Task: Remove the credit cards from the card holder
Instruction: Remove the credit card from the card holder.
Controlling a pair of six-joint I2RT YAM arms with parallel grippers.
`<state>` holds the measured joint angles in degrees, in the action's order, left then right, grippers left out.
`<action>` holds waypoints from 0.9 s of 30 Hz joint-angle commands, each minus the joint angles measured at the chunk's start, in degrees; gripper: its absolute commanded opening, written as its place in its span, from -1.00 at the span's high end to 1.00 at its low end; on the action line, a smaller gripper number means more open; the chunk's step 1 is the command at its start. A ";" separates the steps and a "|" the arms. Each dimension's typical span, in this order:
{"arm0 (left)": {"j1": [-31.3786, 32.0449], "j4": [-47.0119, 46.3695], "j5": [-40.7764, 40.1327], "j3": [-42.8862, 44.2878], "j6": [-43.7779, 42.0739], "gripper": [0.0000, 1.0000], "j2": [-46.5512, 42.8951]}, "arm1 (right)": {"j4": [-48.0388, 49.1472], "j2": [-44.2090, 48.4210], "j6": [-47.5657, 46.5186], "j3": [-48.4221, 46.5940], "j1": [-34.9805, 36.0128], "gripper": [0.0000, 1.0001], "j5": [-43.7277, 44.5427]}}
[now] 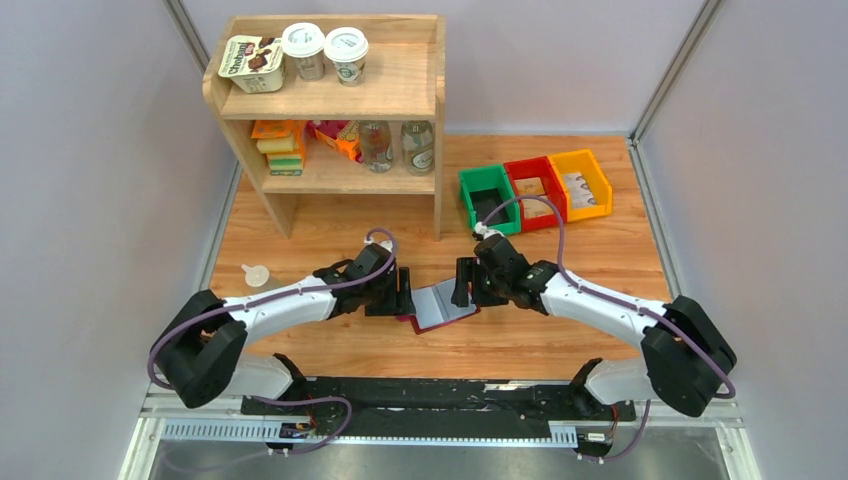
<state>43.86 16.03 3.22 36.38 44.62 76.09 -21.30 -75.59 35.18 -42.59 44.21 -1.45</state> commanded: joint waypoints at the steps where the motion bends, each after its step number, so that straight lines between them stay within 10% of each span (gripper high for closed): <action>1: 0.09 -5.75 1.70 -0.43 2.57 -0.25 0.89 | 5.30 -2.10 1.21 -0.12 0.35 -0.30 1.37; 27: 0.09 -10.93 4.69 -2.54 5.30 -0.08 3.80 | 5.04 -5.80 -1.87 -3.03 0.53 -0.12 -1.10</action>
<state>43.86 7.62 6.92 33.91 49.17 79.50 -17.04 -83.22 34.46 -42.72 44.25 -2.66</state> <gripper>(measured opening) 0.548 0.552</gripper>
